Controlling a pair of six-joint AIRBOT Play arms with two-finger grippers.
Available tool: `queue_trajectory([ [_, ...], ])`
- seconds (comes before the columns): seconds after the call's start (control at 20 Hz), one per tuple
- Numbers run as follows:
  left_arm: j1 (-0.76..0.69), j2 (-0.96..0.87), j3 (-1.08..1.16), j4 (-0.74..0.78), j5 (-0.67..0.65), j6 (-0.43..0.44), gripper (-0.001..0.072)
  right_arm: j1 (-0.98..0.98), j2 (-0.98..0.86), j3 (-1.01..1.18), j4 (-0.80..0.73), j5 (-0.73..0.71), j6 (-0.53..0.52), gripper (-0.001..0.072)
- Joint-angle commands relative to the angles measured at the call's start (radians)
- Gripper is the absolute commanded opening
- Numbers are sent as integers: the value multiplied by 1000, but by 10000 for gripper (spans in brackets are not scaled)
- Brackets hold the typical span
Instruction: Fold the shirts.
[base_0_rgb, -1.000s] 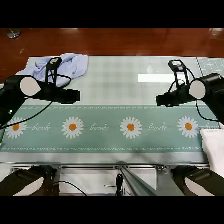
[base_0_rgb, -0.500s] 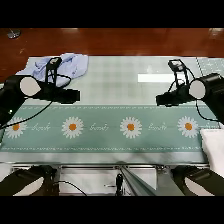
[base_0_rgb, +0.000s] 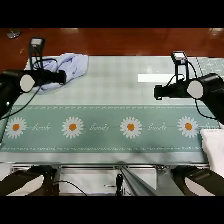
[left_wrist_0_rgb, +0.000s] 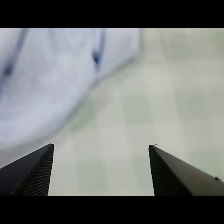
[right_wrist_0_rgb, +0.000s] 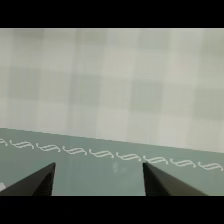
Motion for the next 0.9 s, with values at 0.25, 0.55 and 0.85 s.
queue_trajectory([
  [0.25,246,-538,490,73,-121,-58,702,1,-4,0,17,-19,53,630],
  [0.55,249,-814,808,-58,-378,-58,700,1,-4,0,74,-19,52,626],
  [0.85,249,-846,846,-126,-536,-42,444,1,-4,0,87,-18,48,621],
])
